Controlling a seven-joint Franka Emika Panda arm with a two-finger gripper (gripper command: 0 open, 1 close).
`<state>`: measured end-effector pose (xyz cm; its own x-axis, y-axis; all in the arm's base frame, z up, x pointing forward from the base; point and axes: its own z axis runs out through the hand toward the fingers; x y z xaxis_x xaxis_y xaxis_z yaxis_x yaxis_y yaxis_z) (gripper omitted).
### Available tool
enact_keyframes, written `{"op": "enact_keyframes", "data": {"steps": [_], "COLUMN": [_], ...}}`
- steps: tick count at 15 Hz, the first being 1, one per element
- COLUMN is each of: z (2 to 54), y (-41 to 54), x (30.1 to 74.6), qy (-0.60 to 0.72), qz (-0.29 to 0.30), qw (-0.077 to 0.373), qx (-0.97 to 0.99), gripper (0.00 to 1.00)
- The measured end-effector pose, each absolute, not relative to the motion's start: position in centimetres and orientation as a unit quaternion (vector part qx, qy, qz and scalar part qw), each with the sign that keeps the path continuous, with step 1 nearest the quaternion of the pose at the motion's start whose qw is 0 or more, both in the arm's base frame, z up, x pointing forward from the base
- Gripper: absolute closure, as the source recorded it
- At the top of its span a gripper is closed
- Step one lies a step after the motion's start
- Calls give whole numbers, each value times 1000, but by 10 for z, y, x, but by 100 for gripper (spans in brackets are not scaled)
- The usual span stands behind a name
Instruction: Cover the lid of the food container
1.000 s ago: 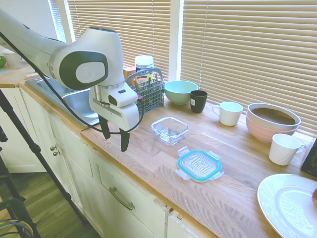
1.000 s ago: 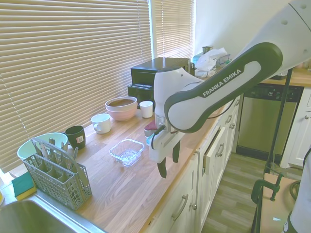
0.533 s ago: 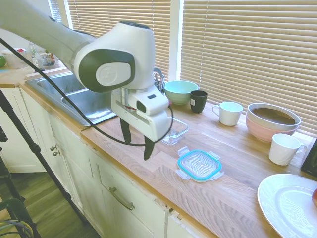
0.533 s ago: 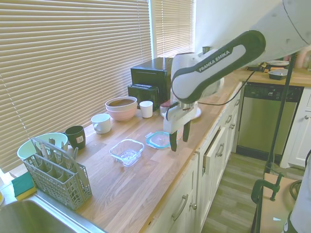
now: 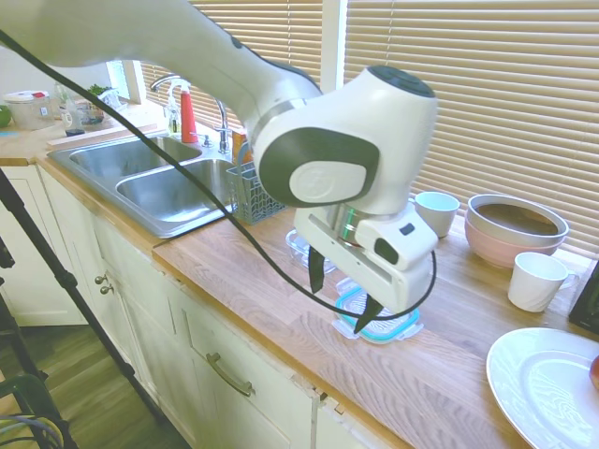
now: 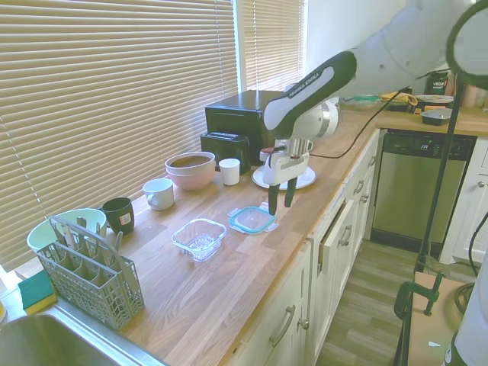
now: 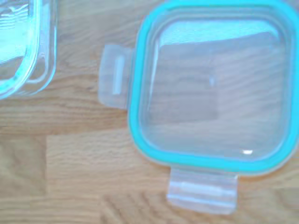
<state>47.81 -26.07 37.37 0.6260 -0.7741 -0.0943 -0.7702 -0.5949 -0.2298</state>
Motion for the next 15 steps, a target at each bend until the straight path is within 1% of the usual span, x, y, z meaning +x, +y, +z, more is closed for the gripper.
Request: {"op": "enact_keyframes", "data": {"steps": [2,10,15], "z": [366,346,329], "y": [-280,-328,-334], "x": [486,508,530], "qy": [420,412,416], "qz": [-15,-5,-3], "qw": [147,167,180], "qx": [-895,-896,-891], "gripper": [0,0,0]}}
